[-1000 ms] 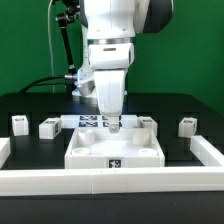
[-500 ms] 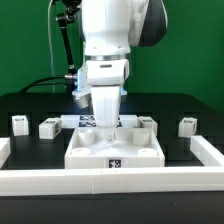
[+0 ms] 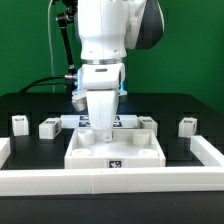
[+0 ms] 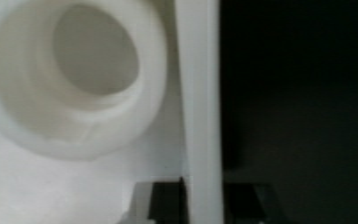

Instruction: Assemble square table

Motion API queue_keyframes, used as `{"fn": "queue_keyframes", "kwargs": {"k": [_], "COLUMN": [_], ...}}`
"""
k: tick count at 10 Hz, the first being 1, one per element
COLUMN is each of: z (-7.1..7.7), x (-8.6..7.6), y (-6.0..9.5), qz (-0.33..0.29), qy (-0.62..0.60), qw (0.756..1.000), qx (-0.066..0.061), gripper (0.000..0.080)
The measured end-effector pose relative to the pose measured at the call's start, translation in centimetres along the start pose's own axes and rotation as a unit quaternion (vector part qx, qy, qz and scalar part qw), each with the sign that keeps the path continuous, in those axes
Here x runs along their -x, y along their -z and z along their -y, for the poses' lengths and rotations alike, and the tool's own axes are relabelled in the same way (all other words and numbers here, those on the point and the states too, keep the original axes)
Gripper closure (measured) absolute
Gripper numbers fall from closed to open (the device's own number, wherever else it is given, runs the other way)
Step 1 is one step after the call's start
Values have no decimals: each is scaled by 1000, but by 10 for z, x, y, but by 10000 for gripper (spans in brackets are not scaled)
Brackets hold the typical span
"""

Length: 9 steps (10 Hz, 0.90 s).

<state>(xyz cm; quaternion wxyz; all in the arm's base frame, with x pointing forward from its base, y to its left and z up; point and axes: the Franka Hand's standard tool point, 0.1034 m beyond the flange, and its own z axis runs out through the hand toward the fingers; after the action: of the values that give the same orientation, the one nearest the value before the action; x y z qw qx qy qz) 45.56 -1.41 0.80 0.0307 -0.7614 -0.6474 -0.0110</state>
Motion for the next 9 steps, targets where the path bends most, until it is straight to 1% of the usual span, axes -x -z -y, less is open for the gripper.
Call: {"fn": "queue_keyframes", "kwargs": {"k": [1, 8, 9], "z": [0, 0, -2], "x": [0, 0, -5], "y": [0, 0, 1], "qz": [0, 0, 3], "qy": [-1, 0, 19], "qw": [1000, 1000, 1000], "qx": [0, 0, 2], "gripper": [742, 742, 742]}}
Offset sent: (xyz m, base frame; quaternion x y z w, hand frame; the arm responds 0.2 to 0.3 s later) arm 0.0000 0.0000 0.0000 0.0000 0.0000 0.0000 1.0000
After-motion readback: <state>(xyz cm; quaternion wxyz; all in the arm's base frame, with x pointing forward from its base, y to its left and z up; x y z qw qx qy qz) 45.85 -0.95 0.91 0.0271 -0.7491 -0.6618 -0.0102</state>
